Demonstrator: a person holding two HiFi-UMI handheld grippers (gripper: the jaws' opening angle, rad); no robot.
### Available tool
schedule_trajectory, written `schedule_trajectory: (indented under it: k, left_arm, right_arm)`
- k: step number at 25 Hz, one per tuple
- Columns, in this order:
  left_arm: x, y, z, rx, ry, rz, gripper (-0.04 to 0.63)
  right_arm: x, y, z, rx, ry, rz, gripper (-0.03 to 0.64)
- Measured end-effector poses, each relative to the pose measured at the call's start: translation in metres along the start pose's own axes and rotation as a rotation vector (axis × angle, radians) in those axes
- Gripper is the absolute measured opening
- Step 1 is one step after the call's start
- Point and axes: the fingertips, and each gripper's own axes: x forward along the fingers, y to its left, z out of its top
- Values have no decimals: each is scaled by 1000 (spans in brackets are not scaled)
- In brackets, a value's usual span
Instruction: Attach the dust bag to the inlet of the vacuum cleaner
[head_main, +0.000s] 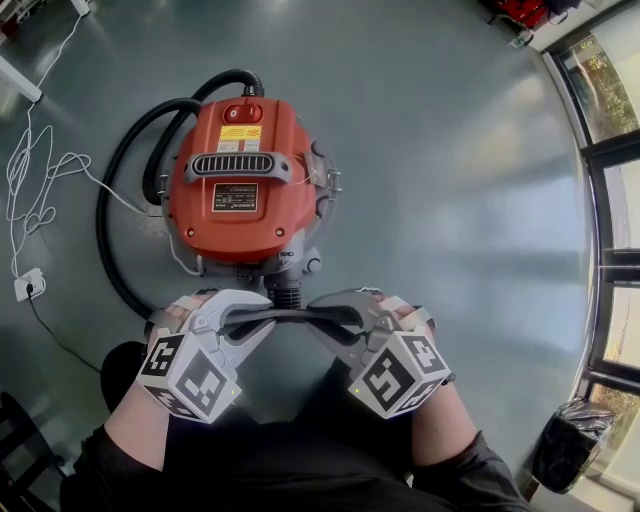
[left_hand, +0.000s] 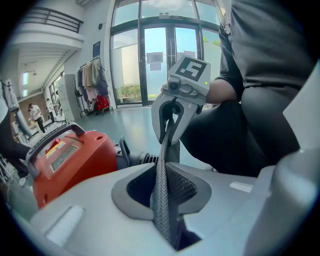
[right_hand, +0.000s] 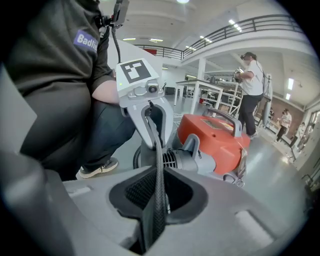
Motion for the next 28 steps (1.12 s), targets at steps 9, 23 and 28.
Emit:
schedule_trajectory:
  k: [9,23,28]
  left_arm:
    - [-7,2,-5,7,16,25,77]
    - [-2,5,-3,7,35,-10,87]
    - [0,7,-4,-29,33,-8,86]
  right_arm:
    - [10,0,-2,5,-16,5,40]
    - [11,-2,-6,1,10,-1,40]
    - [13,-4,-5,29,19,23,46]
